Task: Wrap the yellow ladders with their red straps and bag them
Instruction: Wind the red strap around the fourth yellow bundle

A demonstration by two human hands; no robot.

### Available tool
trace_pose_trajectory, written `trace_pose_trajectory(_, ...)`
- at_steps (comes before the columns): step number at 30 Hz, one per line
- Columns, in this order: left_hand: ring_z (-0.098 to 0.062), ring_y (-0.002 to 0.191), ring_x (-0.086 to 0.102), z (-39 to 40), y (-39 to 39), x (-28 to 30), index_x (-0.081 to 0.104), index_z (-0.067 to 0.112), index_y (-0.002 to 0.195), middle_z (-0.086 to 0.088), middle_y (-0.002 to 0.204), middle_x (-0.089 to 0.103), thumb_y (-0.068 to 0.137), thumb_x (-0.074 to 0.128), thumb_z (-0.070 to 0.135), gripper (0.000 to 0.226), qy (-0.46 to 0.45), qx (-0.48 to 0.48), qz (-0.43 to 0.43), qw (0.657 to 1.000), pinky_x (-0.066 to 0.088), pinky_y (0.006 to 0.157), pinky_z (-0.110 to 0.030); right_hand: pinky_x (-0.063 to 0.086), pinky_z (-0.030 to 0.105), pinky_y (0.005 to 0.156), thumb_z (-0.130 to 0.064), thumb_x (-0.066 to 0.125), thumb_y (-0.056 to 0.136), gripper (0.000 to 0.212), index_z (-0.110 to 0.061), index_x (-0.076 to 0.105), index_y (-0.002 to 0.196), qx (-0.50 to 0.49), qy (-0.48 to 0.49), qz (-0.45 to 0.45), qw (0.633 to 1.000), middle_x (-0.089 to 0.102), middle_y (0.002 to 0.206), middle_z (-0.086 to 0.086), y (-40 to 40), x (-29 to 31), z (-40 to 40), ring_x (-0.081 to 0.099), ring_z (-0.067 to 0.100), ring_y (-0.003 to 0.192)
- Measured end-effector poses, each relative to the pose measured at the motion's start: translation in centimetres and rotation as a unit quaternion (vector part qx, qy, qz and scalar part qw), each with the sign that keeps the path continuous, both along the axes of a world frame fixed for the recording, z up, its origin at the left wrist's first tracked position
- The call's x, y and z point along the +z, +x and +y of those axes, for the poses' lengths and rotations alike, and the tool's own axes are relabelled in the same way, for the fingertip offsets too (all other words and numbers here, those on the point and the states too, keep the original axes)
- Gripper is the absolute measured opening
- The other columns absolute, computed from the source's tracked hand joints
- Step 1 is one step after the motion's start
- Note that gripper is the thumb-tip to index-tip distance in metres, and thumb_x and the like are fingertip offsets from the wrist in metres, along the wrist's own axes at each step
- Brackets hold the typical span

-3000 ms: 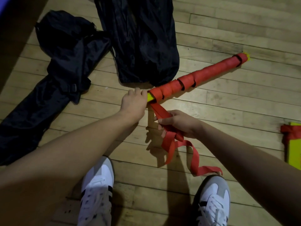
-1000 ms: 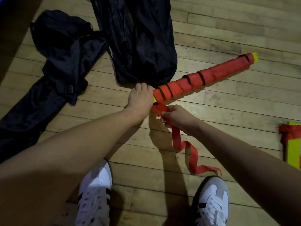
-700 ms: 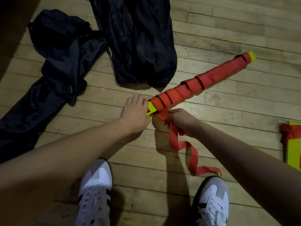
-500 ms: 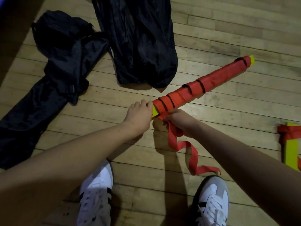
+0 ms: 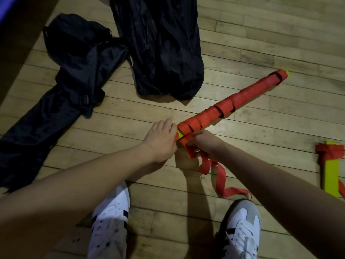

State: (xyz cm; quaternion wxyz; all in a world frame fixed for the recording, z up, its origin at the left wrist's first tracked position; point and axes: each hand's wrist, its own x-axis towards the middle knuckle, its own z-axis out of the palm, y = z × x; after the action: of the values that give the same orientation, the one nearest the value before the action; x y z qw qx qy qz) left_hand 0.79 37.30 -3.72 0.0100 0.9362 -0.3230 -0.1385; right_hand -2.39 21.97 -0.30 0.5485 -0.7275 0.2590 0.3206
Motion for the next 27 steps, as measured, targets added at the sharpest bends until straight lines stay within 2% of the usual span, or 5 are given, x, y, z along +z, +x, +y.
trace_pose_trajectory(6, -0.026, 0.106, 0.057, -1.2, -0.7, 0.2, 0.031, 0.008, 0.138, -0.011, 0.121, 0.056, 0.093, 0.053, 0.023, 0.052, 0.040, 0.054, 0.010, 0.998, 0.044, 0.088, -0.035, 0.050, 0.029, 0.062, 0.004, 0.052, 0.089, 0.013, -0.007, 0.057, 0.085, -0.030, 0.018, 0.004, 0.999, 0.054, 0.070, 0.005, -0.3, -0.2, -0.5, 0.055, 0.018, 0.064)
trace_pose_trajectory(14, -0.027, 0.099, 0.053, -0.4, 1.6, 0.3, 0.042, 0.013, 0.125, -0.010, 0.110, 0.053, 0.087, 0.063, 0.025, 0.046, 0.062, 0.030, -0.092, 0.993, 0.038, 0.086, -0.036, 0.042, 0.029, 0.055, 0.008, 0.052, 0.088, 0.010, -0.002, 0.054, 0.085, -0.030, 0.035, 0.034, 0.998, 0.053, 0.064, 0.011, 0.4, -0.4, -0.2, 0.051, 0.017, 0.055)
trace_pose_trajectory(18, -0.028, 0.117, 0.043, -0.5, 1.0, -0.2, 0.020, 0.011, 0.146, -0.013, 0.128, 0.041, 0.086, 0.064, 0.041, 0.081, 0.049, -0.001, -0.030, 0.998, 0.034, 0.097, -0.036, 0.037, 0.025, 0.048, 0.011, 0.051, 0.084, 0.021, -0.003, 0.056, 0.070, -0.016, 0.032, 0.026, 0.999, 0.052, 0.062, 0.011, -0.2, -0.9, 0.1, 0.049, 0.018, 0.054)
trace_pose_trajectory(23, -0.029, 0.122, 0.039, -0.3, 0.5, 0.1, 0.028, 0.011, 0.141, -0.014, 0.134, 0.035, 0.090, 0.056, 0.038, 0.065, -0.005, 0.010, 0.050, 0.999, 0.030, 0.105, -0.038, 0.034, 0.024, 0.046, 0.012, 0.048, 0.085, 0.023, -0.003, 0.058, 0.069, -0.028, 0.027, 0.030, 0.999, 0.053, 0.061, 0.012, -0.8, -1.4, -0.2, 0.048, 0.016, 0.049)
trace_pose_trajectory(27, -0.026, 0.114, 0.047, -0.8, 0.2, 0.3, 0.038, 0.012, 0.133, -0.009, 0.125, 0.047, 0.089, 0.059, 0.026, 0.050, -0.019, 0.038, 0.058, 0.997, 0.039, 0.095, -0.035, 0.034, 0.022, 0.045, 0.010, 0.043, 0.086, 0.021, -0.003, 0.057, 0.077, -0.037, 0.030, 0.031, 0.998, 0.055, 0.063, 0.009, -0.8, -1.0, 0.2, 0.053, 0.012, 0.045)
